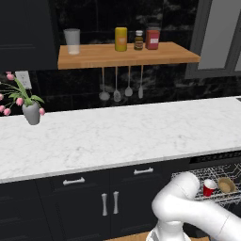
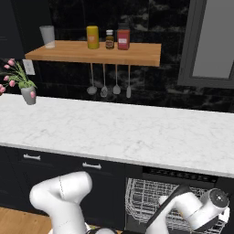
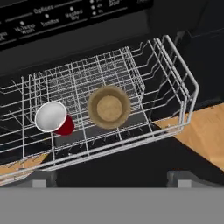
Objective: Pick up the cup and bowl from the counter, place them in the dishwasher, and close the dishwasher door.
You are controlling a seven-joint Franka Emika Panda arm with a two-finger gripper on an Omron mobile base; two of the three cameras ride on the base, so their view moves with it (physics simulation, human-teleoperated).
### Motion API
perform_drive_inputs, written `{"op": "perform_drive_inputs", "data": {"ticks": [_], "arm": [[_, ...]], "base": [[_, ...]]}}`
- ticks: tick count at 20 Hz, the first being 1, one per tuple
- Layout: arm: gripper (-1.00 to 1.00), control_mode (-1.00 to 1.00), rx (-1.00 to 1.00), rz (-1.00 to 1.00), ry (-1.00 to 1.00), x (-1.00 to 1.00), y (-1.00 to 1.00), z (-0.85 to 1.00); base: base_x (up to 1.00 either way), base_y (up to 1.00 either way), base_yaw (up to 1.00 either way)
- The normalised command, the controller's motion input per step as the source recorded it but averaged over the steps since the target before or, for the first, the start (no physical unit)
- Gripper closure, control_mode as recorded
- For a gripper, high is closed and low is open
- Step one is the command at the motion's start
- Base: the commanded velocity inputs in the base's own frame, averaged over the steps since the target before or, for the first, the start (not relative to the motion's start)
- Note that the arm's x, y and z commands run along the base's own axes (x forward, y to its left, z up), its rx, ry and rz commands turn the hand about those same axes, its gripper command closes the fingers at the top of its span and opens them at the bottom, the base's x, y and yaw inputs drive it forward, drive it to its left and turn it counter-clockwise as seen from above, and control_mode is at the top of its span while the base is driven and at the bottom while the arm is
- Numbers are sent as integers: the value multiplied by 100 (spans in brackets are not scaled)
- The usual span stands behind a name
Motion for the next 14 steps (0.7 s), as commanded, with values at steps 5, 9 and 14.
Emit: {"op": "perform_drive_inputs", "data": {"ticks": [5, 9, 14], "arm": [[-100, -100, 10, -55, -5, -95, 10, 5], [-100, -100, 15, -69, -8, -56, 25, 16], [-100, -100, 28, -69, -9, -53, 18, 15]], "base": [[0, 0, 0], [0, 0, 0], [0, 0, 0]]}}
